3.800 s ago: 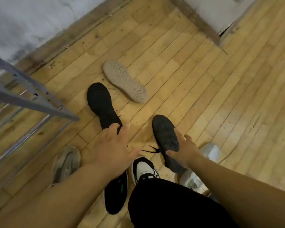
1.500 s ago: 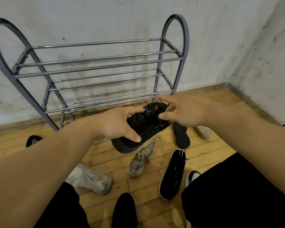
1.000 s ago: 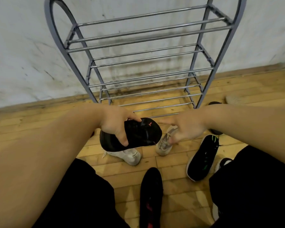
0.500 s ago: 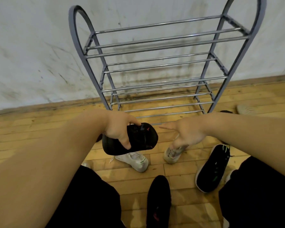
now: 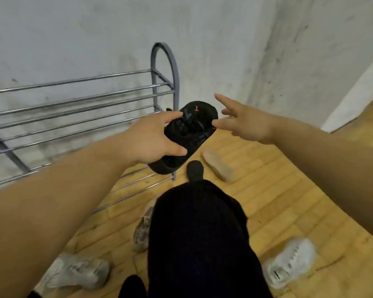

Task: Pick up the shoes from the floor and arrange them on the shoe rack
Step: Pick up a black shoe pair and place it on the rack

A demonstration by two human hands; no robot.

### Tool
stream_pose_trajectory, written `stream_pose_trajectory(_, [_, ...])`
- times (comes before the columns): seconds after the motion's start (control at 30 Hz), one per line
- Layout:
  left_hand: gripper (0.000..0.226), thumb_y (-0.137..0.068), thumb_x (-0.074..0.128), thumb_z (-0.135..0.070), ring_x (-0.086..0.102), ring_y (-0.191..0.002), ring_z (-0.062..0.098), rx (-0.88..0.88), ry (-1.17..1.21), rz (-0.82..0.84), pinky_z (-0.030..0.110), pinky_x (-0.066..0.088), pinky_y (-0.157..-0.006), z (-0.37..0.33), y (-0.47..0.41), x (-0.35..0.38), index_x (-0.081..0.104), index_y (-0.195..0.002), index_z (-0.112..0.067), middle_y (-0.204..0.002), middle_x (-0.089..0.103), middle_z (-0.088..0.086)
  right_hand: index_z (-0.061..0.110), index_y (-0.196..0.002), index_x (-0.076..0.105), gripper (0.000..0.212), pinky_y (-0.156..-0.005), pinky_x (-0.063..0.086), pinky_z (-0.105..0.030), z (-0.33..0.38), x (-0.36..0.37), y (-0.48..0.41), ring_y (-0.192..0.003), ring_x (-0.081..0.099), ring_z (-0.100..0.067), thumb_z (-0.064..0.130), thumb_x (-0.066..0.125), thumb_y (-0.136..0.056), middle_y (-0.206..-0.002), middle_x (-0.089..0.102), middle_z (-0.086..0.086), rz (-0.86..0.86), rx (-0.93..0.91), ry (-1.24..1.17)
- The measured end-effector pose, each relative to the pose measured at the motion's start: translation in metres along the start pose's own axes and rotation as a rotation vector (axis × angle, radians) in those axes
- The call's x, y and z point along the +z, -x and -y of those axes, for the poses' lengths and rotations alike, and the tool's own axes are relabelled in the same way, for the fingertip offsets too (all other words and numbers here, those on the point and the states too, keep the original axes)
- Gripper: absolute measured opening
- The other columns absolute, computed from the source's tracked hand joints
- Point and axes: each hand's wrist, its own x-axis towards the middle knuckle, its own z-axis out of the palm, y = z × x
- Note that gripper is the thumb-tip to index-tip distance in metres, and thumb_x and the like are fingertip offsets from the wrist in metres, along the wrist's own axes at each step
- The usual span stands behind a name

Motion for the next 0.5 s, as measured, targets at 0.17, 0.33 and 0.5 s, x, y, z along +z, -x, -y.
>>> stream_pose_trajectory(0.17, [0.093, -0.079, 0.087, -0.028, 0.053, -0.13, 0.022, 0.1, -0.076, 0.263, 0.025, 0.039, -0.097, -0.093, -0.05, 0.11, 0.036, -0.157, -0.036, -0.152, 0.05, -0.003, 0.044, -0.162, 0.016, 0.085, -0.115, 0.038, -0.036, -0.115, -0.026, 0.089, -0.148, 0.035, -0.008, 0.05, 0.067, -0.095, -0.162, 0.036, 0.013, -0.147, 0.152, -0.049])
stream_pose_trajectory(0.33, [0.095, -0.078, 0.087, -0.03, 0.057, -0.126, 0.028, 0.085, -0.189, 0.585, 0.041, 0.049, -0.104, -0.117, -0.048, 0.23, 0.034, -0.157, -0.037, -0.15, 0.051, 0.001, 0.048, -0.159, 0.021, 0.081, -0.107, 0.045, -0.038, -0.222, 0.012, 0.18, -0.142, 0.044, -0.013, 0.052, 0.067, -0.093, -0.156, 0.044, 0.012, -0.061, 0.409, -0.147])
stream_pose_trajectory(0.5, [0.09, -0.08, 0.087, -0.025, 0.058, -0.124, 0.025, 0.068, -0.249, 0.745, 0.036, 0.051, -0.099, -0.112, -0.039, 0.282, 0.038, -0.156, -0.032, -0.148, 0.054, -0.001, 0.045, -0.161, 0.02, 0.075, -0.085, 0.045, -0.011, -0.264, 0.061, 0.227, -0.121, 0.055, -0.004, 0.038, 0.064, -0.1, -0.148, 0.051, 0.008, -0.001, 0.553, -0.266])
